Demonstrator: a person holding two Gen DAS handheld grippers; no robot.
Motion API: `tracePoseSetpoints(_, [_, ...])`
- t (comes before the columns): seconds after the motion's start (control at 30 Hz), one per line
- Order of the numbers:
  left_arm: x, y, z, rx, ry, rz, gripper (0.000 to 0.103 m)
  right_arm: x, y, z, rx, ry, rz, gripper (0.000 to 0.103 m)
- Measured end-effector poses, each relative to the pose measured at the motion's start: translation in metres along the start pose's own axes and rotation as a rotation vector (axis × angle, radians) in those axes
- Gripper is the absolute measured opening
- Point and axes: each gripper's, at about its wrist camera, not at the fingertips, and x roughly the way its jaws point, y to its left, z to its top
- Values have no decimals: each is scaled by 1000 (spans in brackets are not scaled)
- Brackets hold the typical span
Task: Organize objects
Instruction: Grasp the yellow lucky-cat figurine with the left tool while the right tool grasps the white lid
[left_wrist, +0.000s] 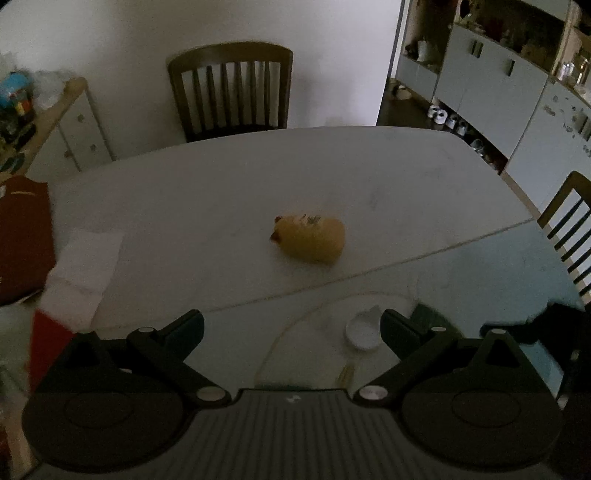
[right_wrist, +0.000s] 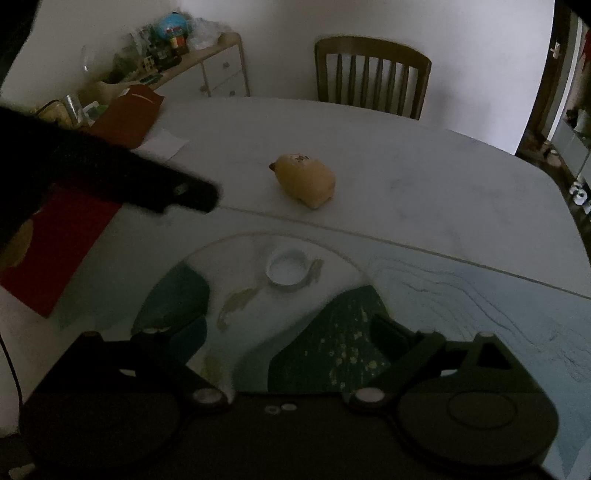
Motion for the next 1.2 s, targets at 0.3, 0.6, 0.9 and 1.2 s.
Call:
tracePoseSetpoints(0.3, [43,-7,46,-61,39,49,102,22,-1,11,-51,-8,12,95])
tracePoseSetpoints(0.6, [94,14,82,-350,151,40,102,42,1,17,-93,-12,18,93])
tracePoseSetpoints(0.9, [134,16,86,-455,232,27,102,58,7,19,-143,-23,5,91])
tracePoseSetpoints(1.2, [152,16,76,-434,283,48,101,78,8,19,-176,-2,-7,82])
